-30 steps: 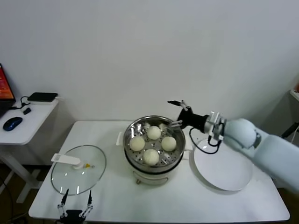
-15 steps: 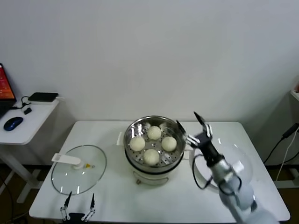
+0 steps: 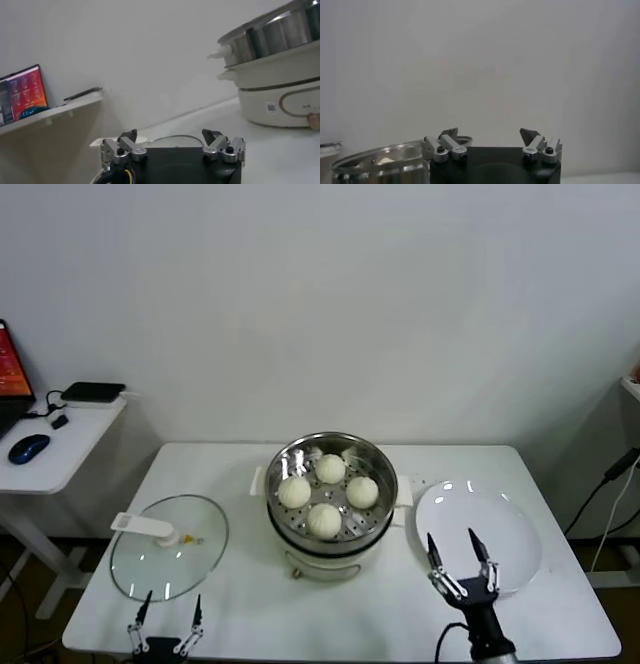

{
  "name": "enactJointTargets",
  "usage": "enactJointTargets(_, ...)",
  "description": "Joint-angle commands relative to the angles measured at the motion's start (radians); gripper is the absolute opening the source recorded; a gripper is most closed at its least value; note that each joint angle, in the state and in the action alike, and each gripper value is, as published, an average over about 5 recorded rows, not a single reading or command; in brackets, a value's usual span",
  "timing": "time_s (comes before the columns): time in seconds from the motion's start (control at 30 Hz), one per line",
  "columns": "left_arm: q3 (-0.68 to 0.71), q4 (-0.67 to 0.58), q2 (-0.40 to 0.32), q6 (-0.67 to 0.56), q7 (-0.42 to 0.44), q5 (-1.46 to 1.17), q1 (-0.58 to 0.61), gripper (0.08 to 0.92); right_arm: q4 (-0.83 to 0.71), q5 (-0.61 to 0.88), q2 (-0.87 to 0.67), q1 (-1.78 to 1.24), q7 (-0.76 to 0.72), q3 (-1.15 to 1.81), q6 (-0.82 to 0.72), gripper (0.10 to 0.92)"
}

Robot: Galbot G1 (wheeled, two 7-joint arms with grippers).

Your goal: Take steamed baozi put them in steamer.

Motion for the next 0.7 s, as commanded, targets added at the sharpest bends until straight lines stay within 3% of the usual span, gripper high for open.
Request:
enactJointTargets(0.03,0.001,-0.007,-0.049,-0.002,-0.001,-0.001,0.001,0.823,0.002,-0.029,0.072,-0.129,0.029,0.051,0.048,0.823)
enactJointTargets(0.7,0.001,-0.020,-0.049,-0.007,0.000,0.004,0.012,0.823,-0.028,-0.042,0.060,-0.119,0.024,0.034,0.050,0.823)
